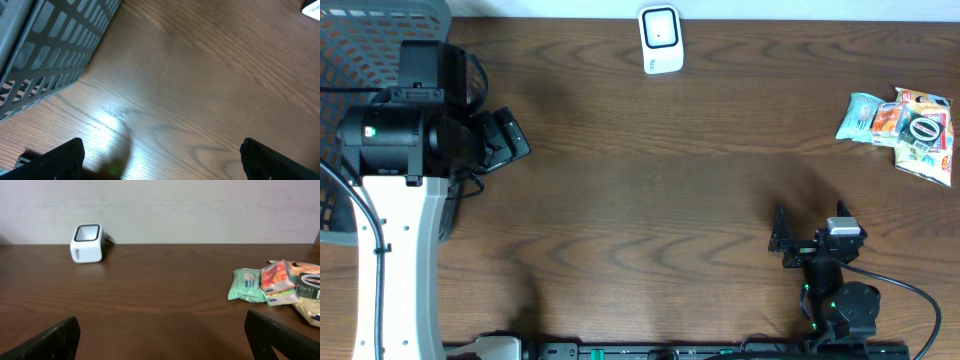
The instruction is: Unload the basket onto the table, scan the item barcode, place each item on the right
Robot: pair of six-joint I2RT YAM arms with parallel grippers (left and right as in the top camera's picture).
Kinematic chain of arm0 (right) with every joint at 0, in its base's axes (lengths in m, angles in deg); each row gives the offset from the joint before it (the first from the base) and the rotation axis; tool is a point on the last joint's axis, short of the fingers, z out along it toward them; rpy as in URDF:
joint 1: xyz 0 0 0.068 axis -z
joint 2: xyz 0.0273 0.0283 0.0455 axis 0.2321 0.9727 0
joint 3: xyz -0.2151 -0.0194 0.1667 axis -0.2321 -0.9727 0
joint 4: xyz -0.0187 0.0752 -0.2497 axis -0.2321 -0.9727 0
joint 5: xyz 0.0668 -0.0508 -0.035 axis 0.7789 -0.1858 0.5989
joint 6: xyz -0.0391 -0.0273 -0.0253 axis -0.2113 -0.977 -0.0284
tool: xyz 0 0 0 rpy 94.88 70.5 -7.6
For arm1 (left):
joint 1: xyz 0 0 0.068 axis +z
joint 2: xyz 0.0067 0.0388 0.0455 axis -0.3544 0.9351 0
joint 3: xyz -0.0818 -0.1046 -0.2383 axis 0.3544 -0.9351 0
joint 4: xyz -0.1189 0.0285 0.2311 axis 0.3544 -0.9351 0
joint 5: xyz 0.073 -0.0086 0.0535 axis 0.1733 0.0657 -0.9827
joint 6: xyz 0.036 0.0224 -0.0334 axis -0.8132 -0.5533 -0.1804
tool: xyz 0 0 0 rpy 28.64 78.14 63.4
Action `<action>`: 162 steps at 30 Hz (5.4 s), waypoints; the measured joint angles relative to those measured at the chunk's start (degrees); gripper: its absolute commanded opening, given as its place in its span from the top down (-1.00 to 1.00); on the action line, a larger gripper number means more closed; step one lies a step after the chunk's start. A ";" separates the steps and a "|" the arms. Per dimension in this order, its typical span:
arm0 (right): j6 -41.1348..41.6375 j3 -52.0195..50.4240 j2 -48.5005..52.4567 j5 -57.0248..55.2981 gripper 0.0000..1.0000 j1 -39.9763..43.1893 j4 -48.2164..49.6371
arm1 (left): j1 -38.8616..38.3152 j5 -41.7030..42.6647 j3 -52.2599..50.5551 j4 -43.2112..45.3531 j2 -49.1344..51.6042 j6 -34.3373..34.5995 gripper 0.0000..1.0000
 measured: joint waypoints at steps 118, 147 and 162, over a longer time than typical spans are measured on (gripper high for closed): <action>-0.02 -0.02 -0.13 0.00 -0.99 0.00 0.07 | 2.86 13.18 -100.94 83.30 -81.94 -25.22 -0.95; -0.02 -0.02 -0.13 0.00 -0.99 0.00 0.07 | 2.19 10.08 -100.61 82.36 -81.94 -23.80 -0.95; -0.02 -0.02 -0.13 0.00 -0.99 0.00 0.07 | 2.19 10.08 -100.61 82.36 -81.94 -23.82 -0.95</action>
